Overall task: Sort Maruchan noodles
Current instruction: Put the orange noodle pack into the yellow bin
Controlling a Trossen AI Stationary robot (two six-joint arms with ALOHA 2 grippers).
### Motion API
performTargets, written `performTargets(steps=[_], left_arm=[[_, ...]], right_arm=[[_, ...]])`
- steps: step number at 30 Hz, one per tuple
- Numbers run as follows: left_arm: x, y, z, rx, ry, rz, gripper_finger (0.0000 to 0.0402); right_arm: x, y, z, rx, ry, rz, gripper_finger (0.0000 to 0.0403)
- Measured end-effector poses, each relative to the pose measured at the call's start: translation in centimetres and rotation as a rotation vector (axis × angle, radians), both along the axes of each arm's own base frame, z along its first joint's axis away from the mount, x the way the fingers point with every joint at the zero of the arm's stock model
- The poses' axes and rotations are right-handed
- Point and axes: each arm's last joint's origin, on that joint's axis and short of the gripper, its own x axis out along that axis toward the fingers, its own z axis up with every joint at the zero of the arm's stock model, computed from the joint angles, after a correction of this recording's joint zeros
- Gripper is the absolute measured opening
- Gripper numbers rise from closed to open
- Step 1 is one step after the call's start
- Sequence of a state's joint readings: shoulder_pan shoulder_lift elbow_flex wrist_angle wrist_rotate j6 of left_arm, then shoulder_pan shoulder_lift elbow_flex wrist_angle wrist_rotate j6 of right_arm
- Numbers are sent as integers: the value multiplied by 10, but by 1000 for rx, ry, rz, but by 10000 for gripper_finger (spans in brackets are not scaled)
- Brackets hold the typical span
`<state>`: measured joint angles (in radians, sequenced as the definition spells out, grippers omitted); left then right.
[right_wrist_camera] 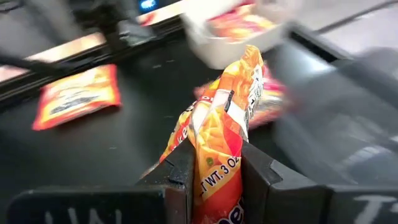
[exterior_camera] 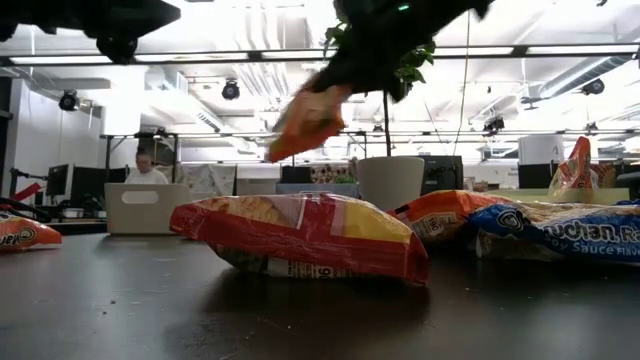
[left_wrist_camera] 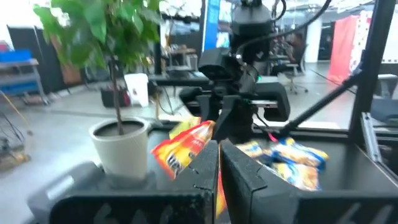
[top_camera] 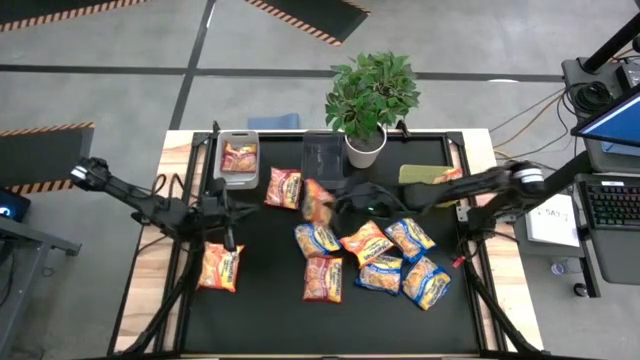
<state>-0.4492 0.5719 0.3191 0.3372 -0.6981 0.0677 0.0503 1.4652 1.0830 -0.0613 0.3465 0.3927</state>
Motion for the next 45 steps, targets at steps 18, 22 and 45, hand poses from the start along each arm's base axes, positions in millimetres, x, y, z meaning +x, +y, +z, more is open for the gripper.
performTargets(steps=[18,22,45], left_arm=[[2,0,7,47,-45,18,0],[2,0,6,48,-43,18,0],[7,4,4,82,-17,58,0]], right_arm=[[-148,-1,7,-51,67,-486,70],[-166,-4,11,-83,126,-553,70],[-202,-11,-17,-176,463,-902,68]])
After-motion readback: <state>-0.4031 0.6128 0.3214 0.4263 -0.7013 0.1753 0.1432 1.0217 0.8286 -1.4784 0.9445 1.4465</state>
